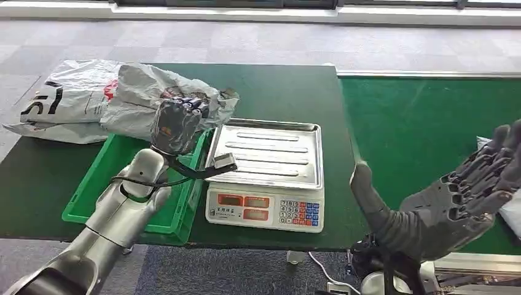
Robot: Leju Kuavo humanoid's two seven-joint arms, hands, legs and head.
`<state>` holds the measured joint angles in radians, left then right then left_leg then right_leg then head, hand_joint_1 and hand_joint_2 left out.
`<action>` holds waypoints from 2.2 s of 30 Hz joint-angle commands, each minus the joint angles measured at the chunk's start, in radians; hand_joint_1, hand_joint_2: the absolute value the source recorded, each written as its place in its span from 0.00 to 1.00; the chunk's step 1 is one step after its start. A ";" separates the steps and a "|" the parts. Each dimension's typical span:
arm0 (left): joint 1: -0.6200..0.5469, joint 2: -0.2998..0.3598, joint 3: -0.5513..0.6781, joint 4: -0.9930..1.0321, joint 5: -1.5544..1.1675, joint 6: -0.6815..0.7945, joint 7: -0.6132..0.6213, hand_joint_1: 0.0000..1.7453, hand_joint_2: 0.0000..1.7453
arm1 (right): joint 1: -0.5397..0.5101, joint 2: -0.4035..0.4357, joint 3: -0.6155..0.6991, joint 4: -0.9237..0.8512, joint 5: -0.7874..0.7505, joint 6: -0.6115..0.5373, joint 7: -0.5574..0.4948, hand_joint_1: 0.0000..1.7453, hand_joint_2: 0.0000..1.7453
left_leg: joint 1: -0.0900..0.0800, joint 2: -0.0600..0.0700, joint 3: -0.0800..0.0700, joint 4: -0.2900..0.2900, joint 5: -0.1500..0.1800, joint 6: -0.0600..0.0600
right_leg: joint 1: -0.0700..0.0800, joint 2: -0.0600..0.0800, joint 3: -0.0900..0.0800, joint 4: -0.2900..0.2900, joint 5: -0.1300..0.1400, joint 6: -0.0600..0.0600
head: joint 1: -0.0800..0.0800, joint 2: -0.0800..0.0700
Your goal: Moved the parcel from conveyor to table for the left to box.
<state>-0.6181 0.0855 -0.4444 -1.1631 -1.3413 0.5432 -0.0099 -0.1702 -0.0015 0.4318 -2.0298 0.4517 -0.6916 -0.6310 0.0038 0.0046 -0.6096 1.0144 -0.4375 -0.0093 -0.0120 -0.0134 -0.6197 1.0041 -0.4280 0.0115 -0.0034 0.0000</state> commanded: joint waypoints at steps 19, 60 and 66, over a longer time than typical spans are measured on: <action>0.070 0.070 0.391 0.072 -0.131 0.058 0.058 1.00 1.00 | -0.001 -0.032 0.044 -0.017 0.011 -0.007 0.003 0.00 1.00 | 0.002 0.004 0.005 -0.003 -0.001 -0.002 | 0.002 0.005 0.004 -0.002 -0.001 -0.002 | 0.000 0.000; 0.266 -0.047 0.297 -0.221 0.328 -0.106 -0.010 0.00 0.00 | 0.040 -0.012 0.008 0.014 0.050 -0.007 -0.009 0.00 1.00 | 0.002 0.000 0.002 -0.001 -0.002 -0.002 | 0.002 0.002 0.001 -0.001 -0.003 -0.003 | 0.000 0.000; 0.279 -0.035 0.270 -0.247 0.422 -0.091 -0.027 0.00 0.00 | 0.036 -0.015 0.009 0.015 0.050 -0.007 -0.006 0.00 1.00 | 0.003 0.000 0.004 -0.002 -0.003 -0.002 | 0.002 0.002 0.004 -0.002 -0.003 -0.003 | 0.000 0.000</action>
<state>-0.3555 0.0645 -0.1072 -1.3572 -0.9767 0.4593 -0.0263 -0.1291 -0.0050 0.4341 -2.0565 0.5047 -0.6916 -0.6340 0.0059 0.0064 -0.6093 1.0143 -0.4399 -0.0119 -0.0100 -0.0107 -0.6204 1.0039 -0.4303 0.0083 -0.0034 0.0000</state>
